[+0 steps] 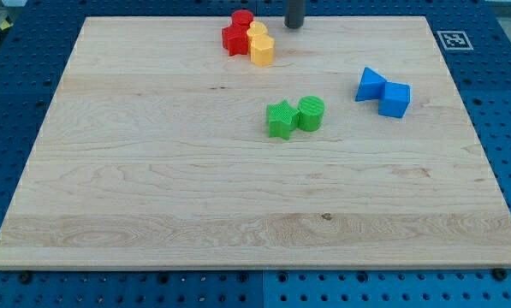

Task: Separate the red blocks and yellow blocks from each other

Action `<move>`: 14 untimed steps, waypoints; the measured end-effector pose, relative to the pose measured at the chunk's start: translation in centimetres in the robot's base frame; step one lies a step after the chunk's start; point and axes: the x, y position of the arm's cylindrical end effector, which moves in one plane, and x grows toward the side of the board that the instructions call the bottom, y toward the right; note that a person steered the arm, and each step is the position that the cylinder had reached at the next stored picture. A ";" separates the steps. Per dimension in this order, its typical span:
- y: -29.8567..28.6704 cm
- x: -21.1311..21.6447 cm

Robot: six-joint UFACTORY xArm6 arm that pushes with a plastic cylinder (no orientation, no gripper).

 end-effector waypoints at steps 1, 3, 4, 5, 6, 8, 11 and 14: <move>-4.5 -0.3; -13.7 -0.1; -13.7 -0.5; -13.6 -0.4; -13.4 -0.4; -12.5 -0.4; -8.1 -0.2; -8.1 3.8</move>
